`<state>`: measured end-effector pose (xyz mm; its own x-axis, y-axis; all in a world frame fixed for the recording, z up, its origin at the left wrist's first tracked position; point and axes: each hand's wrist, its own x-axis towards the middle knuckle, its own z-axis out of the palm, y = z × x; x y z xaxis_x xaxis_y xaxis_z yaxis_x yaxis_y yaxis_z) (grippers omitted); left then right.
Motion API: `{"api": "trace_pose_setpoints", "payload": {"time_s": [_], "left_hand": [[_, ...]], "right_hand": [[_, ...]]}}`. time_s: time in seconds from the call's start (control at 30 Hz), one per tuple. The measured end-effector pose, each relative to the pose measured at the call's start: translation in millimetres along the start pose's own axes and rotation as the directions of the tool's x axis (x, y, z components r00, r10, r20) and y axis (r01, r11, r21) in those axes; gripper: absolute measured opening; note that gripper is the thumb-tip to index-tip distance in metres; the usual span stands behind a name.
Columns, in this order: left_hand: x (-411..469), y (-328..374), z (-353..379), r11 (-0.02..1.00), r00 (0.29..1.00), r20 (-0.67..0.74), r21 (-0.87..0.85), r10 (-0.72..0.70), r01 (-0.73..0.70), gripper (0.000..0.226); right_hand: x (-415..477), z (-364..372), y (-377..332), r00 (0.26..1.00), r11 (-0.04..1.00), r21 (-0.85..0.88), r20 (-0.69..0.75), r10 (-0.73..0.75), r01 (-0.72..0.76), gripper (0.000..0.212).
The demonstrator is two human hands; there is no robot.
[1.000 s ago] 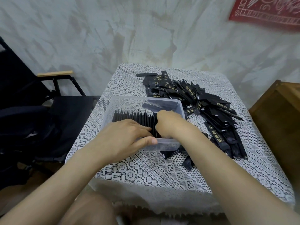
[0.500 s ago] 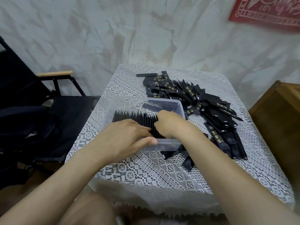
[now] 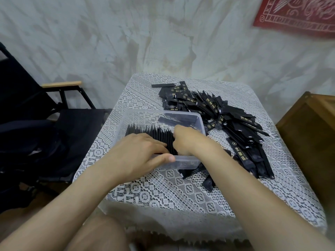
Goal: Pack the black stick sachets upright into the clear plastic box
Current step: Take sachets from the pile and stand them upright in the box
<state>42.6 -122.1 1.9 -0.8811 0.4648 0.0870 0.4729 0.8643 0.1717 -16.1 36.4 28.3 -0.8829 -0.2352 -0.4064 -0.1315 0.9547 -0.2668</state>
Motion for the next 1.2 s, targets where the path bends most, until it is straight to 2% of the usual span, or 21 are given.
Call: {"api": "trace_pose_setpoints", "payload": {"time_s": [0.1,0.27,0.43,0.6,1.0,1.2], "left_hand": [[1.8,2.3,-0.1,1.0,1.0,0.028,-0.001,-0.01,0.01,0.074],[4.1,5.1,3.1,0.999,0.999,0.046,0.048,0.001,-0.003,0.076],[6.0,7.3,5.9,0.995,0.998,0.061,0.095,0.025,-0.031,0.074],[7.1,6.9,4.8,0.993,0.996,0.089,0.109,0.027,-0.037,0.063],[8.5,8.2,4.7,0.986,0.993,0.1,0.146,0.067,-0.082,0.054],[9.5,6.9,6.8,0.989,0.994,0.103,0.14,0.032,-0.047,0.056]], "right_hand": [[3.8,-0.2,2.0,1.0,0.997,0.072,0.005,0.007,-0.007,0.024],[5.6,-4.1,7.1,0.992,0.944,0.329,0.121,-0.031,-0.011,0.027],[10.2,-4.9,10.8,0.989,0.907,0.42,0.147,-0.023,-0.041,0.026],[10.2,-4.9,10.2,0.993,0.922,0.386,0.118,-0.021,-0.027,0.026],[6.0,-4.8,10.1,0.993,0.962,0.273,0.111,-0.042,0.01,0.03],[-3.2,-2.0,6.5,0.997,0.996,0.037,-0.016,-0.076,0.077,0.032]]}}
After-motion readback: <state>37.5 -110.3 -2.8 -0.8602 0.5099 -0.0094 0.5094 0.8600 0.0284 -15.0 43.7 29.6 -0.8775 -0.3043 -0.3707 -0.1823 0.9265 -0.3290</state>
